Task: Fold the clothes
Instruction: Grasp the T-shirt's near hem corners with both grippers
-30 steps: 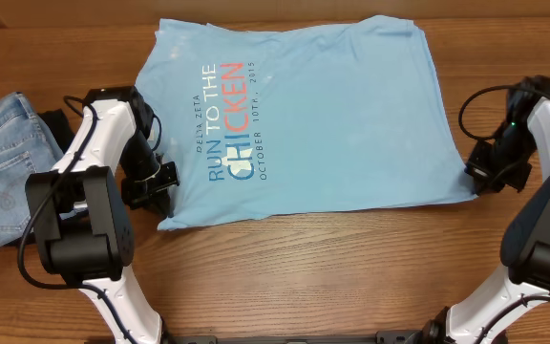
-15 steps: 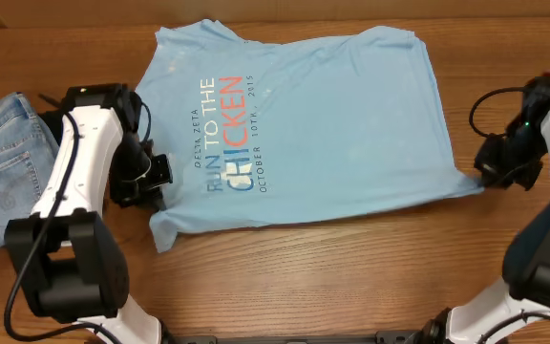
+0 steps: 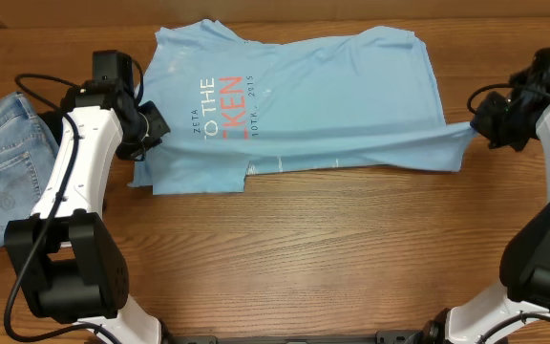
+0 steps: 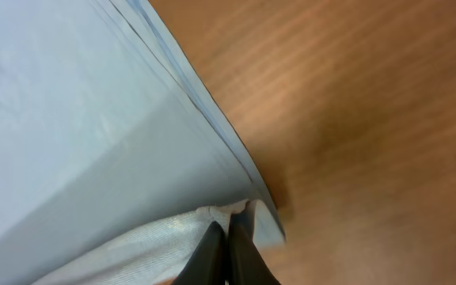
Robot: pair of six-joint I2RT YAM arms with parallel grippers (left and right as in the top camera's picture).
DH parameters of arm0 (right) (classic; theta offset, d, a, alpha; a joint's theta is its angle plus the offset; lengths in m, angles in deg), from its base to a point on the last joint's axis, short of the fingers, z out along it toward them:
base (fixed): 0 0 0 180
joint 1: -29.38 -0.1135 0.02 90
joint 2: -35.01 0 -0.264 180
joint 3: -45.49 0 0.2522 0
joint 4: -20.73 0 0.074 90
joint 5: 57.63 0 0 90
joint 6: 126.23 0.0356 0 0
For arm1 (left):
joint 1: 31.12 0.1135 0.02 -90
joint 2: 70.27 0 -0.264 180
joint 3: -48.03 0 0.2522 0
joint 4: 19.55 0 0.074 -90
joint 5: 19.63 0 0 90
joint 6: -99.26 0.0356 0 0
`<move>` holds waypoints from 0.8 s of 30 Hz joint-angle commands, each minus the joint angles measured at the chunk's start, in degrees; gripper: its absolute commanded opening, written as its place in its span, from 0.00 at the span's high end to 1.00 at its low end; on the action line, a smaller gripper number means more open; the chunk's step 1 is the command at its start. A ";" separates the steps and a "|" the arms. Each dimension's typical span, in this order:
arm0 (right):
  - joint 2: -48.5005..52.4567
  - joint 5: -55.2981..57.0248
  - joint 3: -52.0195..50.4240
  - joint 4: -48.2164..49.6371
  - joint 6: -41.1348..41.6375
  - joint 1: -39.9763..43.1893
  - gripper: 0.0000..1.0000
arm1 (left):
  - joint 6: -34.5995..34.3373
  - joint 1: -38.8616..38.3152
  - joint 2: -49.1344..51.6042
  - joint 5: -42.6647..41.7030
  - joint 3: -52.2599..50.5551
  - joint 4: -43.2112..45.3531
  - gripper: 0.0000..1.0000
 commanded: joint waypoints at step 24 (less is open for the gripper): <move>10.03 5.66 0.39 5.81 -0.44 -5.38 0.63 | -1.29 0.00 1.90 2.36 0.02 -1.49 0.72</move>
